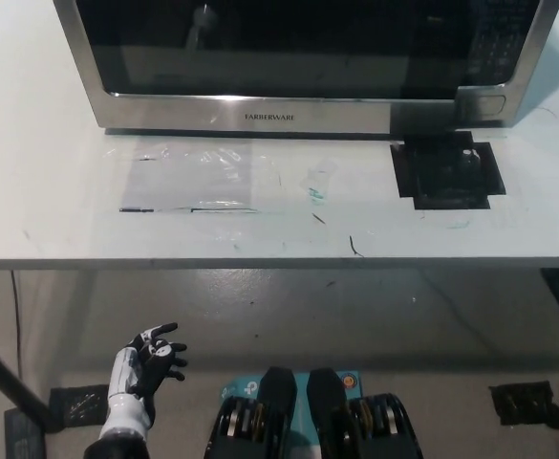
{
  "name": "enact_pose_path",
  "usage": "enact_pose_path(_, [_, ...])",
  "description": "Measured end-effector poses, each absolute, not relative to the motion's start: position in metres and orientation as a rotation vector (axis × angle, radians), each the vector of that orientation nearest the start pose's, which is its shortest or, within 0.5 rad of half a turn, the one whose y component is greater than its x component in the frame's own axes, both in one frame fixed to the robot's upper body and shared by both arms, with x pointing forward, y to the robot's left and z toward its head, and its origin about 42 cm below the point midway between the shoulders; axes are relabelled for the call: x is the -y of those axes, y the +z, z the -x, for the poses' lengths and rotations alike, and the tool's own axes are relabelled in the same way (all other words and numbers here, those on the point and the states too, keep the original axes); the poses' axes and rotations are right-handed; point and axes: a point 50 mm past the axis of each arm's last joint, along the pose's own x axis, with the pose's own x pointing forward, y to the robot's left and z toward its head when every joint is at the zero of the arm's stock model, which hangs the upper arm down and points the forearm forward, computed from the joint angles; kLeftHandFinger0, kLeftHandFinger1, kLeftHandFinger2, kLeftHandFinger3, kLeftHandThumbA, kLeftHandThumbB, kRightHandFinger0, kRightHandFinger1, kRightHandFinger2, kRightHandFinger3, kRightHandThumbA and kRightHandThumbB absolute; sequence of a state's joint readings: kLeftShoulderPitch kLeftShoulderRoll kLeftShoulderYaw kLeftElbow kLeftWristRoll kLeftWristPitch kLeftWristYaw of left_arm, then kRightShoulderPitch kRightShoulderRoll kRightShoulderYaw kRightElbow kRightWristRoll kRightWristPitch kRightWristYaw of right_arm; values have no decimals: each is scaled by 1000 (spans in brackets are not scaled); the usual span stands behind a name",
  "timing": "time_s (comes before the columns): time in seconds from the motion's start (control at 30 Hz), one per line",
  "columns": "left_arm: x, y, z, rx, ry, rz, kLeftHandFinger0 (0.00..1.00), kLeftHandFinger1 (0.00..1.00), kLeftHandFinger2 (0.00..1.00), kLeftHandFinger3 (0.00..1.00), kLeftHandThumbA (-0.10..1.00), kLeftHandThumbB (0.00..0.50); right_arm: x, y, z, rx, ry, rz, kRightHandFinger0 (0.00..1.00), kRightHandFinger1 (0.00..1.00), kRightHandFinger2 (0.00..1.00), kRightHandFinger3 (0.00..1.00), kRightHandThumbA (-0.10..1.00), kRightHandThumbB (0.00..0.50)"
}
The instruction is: A microwave is kept infront of the robot with its door slightly ajar. The robot uses its right hand to push the door towards the left to open it.
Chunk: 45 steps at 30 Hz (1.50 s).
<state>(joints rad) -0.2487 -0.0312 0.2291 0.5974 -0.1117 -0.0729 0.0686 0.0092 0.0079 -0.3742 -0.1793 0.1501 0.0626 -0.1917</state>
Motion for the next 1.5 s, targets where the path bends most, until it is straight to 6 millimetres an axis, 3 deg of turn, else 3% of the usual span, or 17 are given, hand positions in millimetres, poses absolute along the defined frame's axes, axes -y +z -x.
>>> enact_pose_path(0.17, [-233, 10, -338, -291, 235, 198, 290, 319, 372, 542, -26, 143, 344, 212, -270, 300, -523, -69, 319, 536, 633, 856, 147, 123])
enact_pose_path(0.3, [-234, 10, -338, -291, 236, 198, 285, 318, 371, 528, -28, 144, 351, 260, -288, 388, -485, -31, 283, 506, 604, 814, 136, 140])
enact_pose_path(0.4, [-233, 10, -338, -291, 236, 198, 288, 321, 381, 527, -22, 154, 352, 287, -305, 428, -464, -28, 263, 485, 592, 813, 120, 139])
enact_pose_path(0.43, [-233, 10, -338, -291, 235, 198, 298, 324, 381, 526, -23, 147, 351, 295, -309, 438, -458, -30, 261, 480, 578, 819, 119, 116])
enact_pose_path(0.5, [-234, 10, -336, -291, 239, 197, 312, 332, 383, 544, -25, 135, 345, 307, -319, 453, -438, -43, 189, 435, 552, 826, 127, 103])
enact_pose_path(0.63, [-235, 10, -336, -292, 239, 196, 293, 325, 382, 549, -45, 139, 331, 340, -342, 519, -390, -69, 230, 447, 556, 792, 178, 119])
enact_pose_path(0.73, [-235, 10, -336, -292, 238, 196, 306, 330, 382, 556, -37, 138, 319, 355, -359, 532, -352, -78, 250, 470, 589, 790, 225, 129])
enact_pose_path(0.87, [-235, 9, -335, -295, 239, 195, 308, 328, 382, 535, -39, 162, 308, 355, -381, 493, -320, -83, 256, 469, 568, 809, 139, 109])
enact_pose_path(0.93, [-236, 9, -335, -295, 239, 196, 313, 321, 372, 530, -49, 147, 302, 351, -397, 454, -304, -86, 261, 465, 569, 804, 127, 105])
enact_pose_path(1.07, [-235, 9, -335, -295, 237, 195, 308, 322, 377, 533, -54, 155, 293, 343, -426, 389, -284, -93, 244, 433, 532, 788, 108, 126])
enact_pose_path(1.2, [-235, 8, -334, -295, 236, 197, 347, 351, 405, 573, -57, 135, 280, 334, -456, 326, -263, -82, 266, 463, 567, 835, 207, 135])
enact_pose_path(1.23, [-235, 8, -333, -297, 236, 195, 328, 333, 389, 566, -48, 141, 277, 331, -464, 311, -258, -78, 227, 448, 562, 837, 216, 143])
enact_pose_path(1.33, [-236, 7, -331, -298, 237, 194, 321, 331, 387, 554, -35, 165, 270, 317, -485, 248, -254, -60, 231, 466, 578, 838, 203, 130])
enact_pose_path(1.43, [-236, 5, -328, -306, 240, 194, 313, 328, 382, 529, -40, 170, 263, 307, -496, 215, -252, -47, 345, 510, 602, 853, 195, 135])
enact_pose_path(1.5, [-236, 4, -327, -307, 240, 195, 308, 326, 377, 528, -50, 162, 260, 303, -502, 196, -251, -40, 291, 471, 577, 823, 201, 135])
